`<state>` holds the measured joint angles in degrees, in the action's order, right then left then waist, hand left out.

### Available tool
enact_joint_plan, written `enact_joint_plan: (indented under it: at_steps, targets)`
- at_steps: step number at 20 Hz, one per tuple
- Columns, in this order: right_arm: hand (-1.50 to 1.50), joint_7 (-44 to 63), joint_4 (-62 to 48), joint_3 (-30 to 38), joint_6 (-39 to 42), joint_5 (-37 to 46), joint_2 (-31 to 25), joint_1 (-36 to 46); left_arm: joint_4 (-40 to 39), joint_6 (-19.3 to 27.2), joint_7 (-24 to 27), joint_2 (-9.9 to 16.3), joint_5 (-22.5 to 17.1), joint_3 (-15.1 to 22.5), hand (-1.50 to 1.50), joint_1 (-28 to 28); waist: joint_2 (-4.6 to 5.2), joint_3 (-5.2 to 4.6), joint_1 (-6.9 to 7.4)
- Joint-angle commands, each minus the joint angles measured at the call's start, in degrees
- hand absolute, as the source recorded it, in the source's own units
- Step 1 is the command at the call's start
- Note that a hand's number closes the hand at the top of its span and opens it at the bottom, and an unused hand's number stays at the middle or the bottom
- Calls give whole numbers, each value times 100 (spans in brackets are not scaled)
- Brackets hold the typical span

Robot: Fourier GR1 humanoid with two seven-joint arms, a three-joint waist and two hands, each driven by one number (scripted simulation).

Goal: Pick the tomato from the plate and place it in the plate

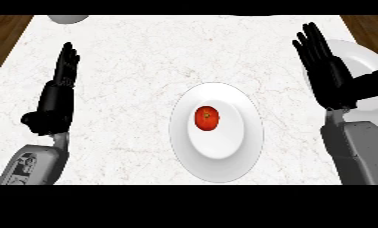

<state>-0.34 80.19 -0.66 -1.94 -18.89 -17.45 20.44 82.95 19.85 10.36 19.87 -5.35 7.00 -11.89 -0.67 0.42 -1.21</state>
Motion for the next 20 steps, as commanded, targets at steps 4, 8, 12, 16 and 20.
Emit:
enact_joint_plan:
  at_steps: [4,8,12,16,20]
  targets:
    - [150,135,538,207,-698,538,-290,446,-529,-435,-971,-483,-475,413,0,749,49,-58,99]
    - [150,311,-28,107,-1520,2359,-1447,16,-827,-709,-1402,-687,-850,499,0,994,123,-111,-110]
    - [-150,-257,622,-111,-3271,2728,174,-600,-640,-978,-1516,-753,-1001,670,0,1273,34,-46,39]
    - [-150,-342,1436,-478,-3191,2943,368,-1329,-560,-1007,-1931,-698,-978,521,0,942,56,-44,76]
    - [-150,459,2340,-582,-2628,3168,-264,-1893,-19,-955,-2104,-692,-949,591,0,1402,39,-44,76]
